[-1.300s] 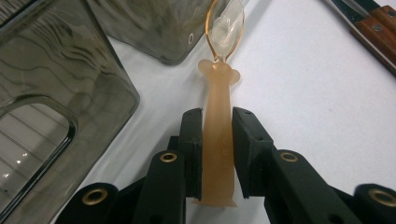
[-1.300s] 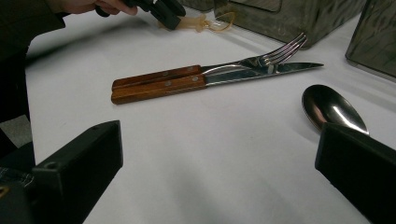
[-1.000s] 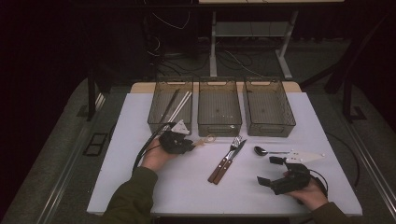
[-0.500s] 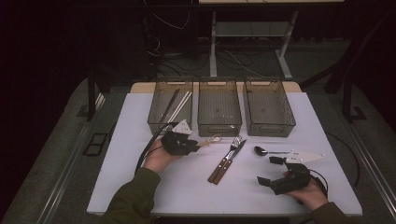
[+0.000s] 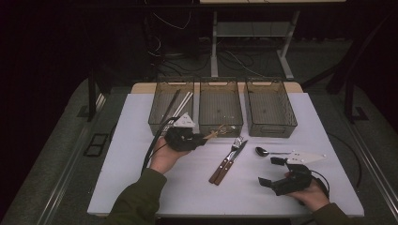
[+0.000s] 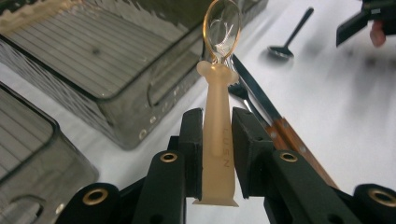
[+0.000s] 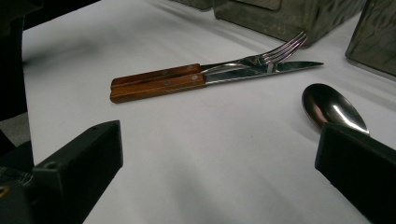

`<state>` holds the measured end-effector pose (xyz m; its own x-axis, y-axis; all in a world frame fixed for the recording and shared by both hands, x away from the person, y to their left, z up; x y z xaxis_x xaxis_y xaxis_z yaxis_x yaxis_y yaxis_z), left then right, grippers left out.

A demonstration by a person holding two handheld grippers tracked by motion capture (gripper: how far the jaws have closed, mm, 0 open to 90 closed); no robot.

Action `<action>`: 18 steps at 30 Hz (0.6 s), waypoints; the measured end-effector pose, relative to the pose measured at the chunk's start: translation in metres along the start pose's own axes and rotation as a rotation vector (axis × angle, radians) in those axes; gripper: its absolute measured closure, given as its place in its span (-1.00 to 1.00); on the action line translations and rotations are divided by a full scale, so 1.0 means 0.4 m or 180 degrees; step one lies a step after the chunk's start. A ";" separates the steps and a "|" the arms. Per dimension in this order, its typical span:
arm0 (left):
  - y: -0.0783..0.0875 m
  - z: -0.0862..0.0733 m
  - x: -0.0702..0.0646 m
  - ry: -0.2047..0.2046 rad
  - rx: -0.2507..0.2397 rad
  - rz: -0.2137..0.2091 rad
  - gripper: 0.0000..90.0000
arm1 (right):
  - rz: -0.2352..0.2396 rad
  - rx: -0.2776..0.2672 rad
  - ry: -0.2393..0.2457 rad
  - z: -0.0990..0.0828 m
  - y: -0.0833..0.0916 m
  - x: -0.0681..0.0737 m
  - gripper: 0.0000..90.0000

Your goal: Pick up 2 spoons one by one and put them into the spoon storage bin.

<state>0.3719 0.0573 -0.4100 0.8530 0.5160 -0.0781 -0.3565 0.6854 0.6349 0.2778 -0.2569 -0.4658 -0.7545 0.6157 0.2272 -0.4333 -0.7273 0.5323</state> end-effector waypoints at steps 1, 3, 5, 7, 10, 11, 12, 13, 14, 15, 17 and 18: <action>0.000 0.004 0.002 0.0013 -0.0011 0.0005 0.65 | 0.0000 0.0004 -0.0008 0.000 0.001 0.000 -0.98; -0.002 0.010 0.005 0.0031 -0.0018 0.0013 0.65 | -0.0006 0.0007 -0.0020 0.000 0.000 -0.001 -0.98; -0.003 0.018 0.006 0.0046 -0.0039 0.0023 0.65 | -0.0012 0.0003 0.0003 0.000 -0.001 -0.003 -0.98; -0.002 0.027 0.008 0.0031 -0.0058 0.0026 0.65 | -0.0012 0.0009 0.0004 0.000 -0.001 -0.003 -0.98; -0.002 0.044 0.013 0.0055 -0.0106 0.0021 0.65 | -0.0006 0.0028 -0.0008 -0.002 -0.002 -0.002 -0.98; -0.004 0.051 0.016 0.0061 -0.0127 0.0018 0.65 | -0.0009 0.0037 -0.0017 -0.003 -0.003 -0.002 -0.98; -0.007 0.059 0.019 0.0067 -0.0137 0.0022 0.65 | -0.0010 0.0052 -0.0018 -0.003 -0.003 -0.001 -0.98; -0.011 0.068 0.021 0.0072 -0.0147 0.0028 0.65 | -0.0012 0.0060 -0.0009 -0.004 -0.004 -0.001 -0.98; -0.015 0.077 0.026 0.0030 -0.0138 0.0042 0.65 | -0.0011 0.0063 -0.0004 -0.004 -0.004 -0.001 -0.98; -0.019 0.086 0.029 0.0032 -0.0137 0.0054 0.65 | -0.0007 0.0068 -0.0010 -0.005 -0.004 0.000 -0.98; -0.028 0.103 0.038 0.0041 -0.0154 0.0072 0.65 | -0.0004 0.0077 -0.0013 -0.005 -0.004 0.000 -0.98; -0.032 0.112 0.043 0.0035 -0.0148 0.0087 0.65 | -0.0002 0.0089 -0.0018 -0.006 -0.005 0.000 -0.98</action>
<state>0.4083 0.0345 -0.3851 0.8385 0.5404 -0.0699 -0.3972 0.6939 0.6005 0.2774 -0.2562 -0.4687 -0.7514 0.6180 0.2315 -0.4198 -0.7183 0.5549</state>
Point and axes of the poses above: each handheld gripper's, and its own axes: y roughly backward along the jaws, z roughly out of its top, x roughly to its left, the point moved 4 cm from there along -y, roughly forward along the jaws, and after that the axes turned 2 degrees about x, right-handed, at the moved point
